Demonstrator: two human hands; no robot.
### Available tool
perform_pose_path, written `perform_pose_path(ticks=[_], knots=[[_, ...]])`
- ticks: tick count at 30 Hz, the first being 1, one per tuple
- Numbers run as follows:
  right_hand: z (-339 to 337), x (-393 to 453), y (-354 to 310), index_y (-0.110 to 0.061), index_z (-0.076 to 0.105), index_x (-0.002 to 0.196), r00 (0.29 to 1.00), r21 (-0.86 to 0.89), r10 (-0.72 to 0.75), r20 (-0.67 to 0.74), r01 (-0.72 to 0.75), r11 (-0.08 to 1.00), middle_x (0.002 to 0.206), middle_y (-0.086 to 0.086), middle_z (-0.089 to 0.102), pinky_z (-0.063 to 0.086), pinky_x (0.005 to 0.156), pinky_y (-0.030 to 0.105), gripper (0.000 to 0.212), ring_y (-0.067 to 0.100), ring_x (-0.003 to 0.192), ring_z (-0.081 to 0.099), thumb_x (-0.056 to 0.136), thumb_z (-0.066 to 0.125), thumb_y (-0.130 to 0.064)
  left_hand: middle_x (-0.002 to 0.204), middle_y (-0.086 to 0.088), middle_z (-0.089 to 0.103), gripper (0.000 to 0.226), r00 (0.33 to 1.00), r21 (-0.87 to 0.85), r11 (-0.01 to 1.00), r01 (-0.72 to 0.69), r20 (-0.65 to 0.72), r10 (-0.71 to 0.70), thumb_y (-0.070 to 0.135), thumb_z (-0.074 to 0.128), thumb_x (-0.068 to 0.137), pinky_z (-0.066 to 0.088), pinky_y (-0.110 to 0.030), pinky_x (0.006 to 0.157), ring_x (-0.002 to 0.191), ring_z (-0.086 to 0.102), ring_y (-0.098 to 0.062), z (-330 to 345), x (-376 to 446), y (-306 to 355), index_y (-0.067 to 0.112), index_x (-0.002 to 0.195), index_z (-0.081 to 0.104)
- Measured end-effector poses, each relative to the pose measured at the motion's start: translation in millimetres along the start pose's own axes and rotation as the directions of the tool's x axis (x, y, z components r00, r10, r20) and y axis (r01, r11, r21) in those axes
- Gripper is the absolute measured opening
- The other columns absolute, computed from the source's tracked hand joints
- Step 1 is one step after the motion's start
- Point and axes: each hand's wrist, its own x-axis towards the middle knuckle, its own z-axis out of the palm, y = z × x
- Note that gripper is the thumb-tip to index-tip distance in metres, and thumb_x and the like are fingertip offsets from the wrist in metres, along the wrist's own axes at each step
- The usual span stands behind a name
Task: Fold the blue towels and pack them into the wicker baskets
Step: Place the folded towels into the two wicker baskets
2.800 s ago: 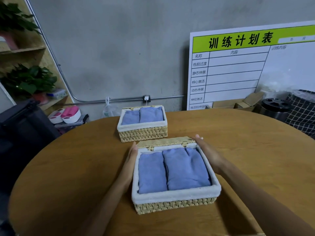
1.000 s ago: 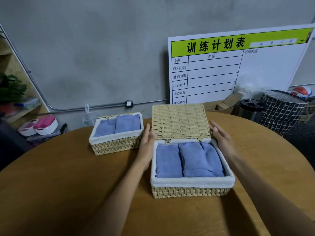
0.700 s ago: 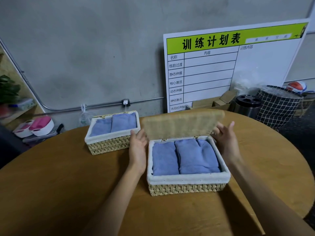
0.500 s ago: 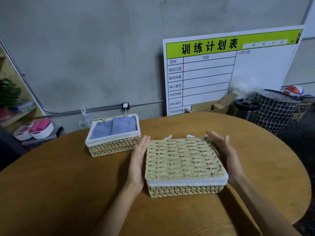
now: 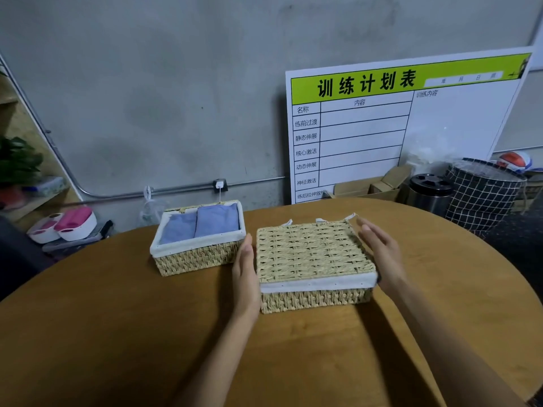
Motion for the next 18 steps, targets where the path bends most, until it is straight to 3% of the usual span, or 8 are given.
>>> perform_pose_path(ticks=[2, 4, 6, 10, 12, 16, 18], knots=[[5.0, -12.2, 10.0, -0.025, 0.059, 0.135, 0.999, -0.003, -0.031, 0.017, 0.031, 1.0, 0.124, -0.022, 0.066, 0.045, 0.096, 0.022, 0.037, 0.0, 0.114, 0.062, 0.103, 0.044, -0.035, 0.149, 0.025, 0.044, 0.044, 0.998, 0.052, 0.998, -0.04, 0.041, 0.038, 0.038, 0.039, 0.107, 0.032, -0.002, 0.103, 0.135, 0.038, 0.014, 3.1, -17.4, -7.1, 0.028, 0.149, 0.045], [11.4, -15.3, 18.5, -0.027, 0.06, 0.135, 0.999, -0.013, -0.044, -0.004, 0.044, 0.999, 0.126, -0.028, 0.063, 0.041, 0.09, 0.017, 0.036, -0.006, 0.114, 0.059, 0.105, 0.04, -0.035, 0.151, 0.024, 0.043, 0.044, 0.998, 0.07, 0.996, -0.06, 0.021, 0.059, 0.032, 0.041, 0.107, 0.031, -0.009, 0.109, 0.136, 0.038, 0.013, 9.4, -17.9, -15.7, 0.028, 0.151, 0.043], [16.6, -1.2, 19.9, -0.027, 0.063, 0.131, 0.999, -0.022, -0.03, -0.034, 0.029, 0.999, 0.124, -0.022, 0.066, 0.043, 0.087, 0.016, 0.034, -0.004, 0.112, 0.06, 0.106, 0.041, -0.033, 0.152, 0.019, 0.045, 0.042, 0.998, 0.084, 0.995, -0.053, -0.028, 0.055, 0.026, 0.043, 0.108, 0.032, -0.02, 0.115, 0.136, 0.04, 0.008, 15.3, -2.2, -21.7, 0.026, 0.15, 0.046], [23.9, 36.3, 23.4, -0.023, 0.067, 0.126, 0.998, -0.041, -0.027, -0.052, 0.025, 0.999, 0.124, -0.014, 0.068, 0.045, 0.094, 0.018, 0.031, 0.001, 0.114, 0.062, 0.105, 0.045, -0.032, 0.151, 0.019, 0.044, 0.042, 0.998, 0.147, 0.988, -0.048, -0.022, 0.052, 0.025, 0.041, 0.108, 0.031, -0.021, 0.115, 0.126, 0.04, 0.02, 25.0, 33.3, -22.7, 0.026, 0.15, 0.045], [26.6, 53.8, 26.1, -0.019, 0.069, 0.124, 0.998, -0.036, -0.026, -0.06, 0.024, 0.999, 0.122, -0.012, 0.069, 0.045, 0.098, 0.019, 0.031, 0.001, 0.112, 0.062, 0.105, 0.047, -0.03, 0.151, 0.018, 0.043, 0.042, 0.998, 0.167, 0.984, -0.056, -0.021, 0.061, 0.025, 0.04, 0.109, 0.031, -0.022, 0.116, 0.13, 0.041, 0.013, 30.7, 49.6, -24.8, 0.025, 0.151, 0.044], [33.7, 85.6, 27.1, -0.014, 0.068, 0.125, 0.998, -0.059, -0.023, -0.053, 0.02, 0.998, 0.119, -0.012, 0.068, 0.044, 0.085, 0.011, 0.035, -0.008, 0.105, 0.06, 0.105, 0.045, -0.03, 0.151, 0.015, 0.044, 0.042, 0.996, 0.191, 0.98, -0.058, -0.056, 0.069, 0.03, 0.039, 0.109, 0.032, -0.025, 0.116, 0.134, 0.042, 0.002, 38.8, 79.2, -32.9, 0.028, 0.151, 0.044], [36.5, 101.4, 31.0, -0.014, 0.069, 0.125, 0.998, -0.068, -0.033, -0.047, 0.03, 0.997, 0.117, -0.012, 0.069, 0.046, 0.089, 0.013, 0.035, -0.007, 0.105, 0.061, 0.105, 0.046, -0.031, 0.152, 0.013, 0.046, 0.042, 0.994, 0.189, 0.98, -0.058, -0.075, 0.074, 0.03, 0.038, 0.109, 0.033, -0.028, 0.117, 0.134, 0.043, 0.001, 41.3, 92.5, -37.4, 0.029, 0.15, 0.045]])
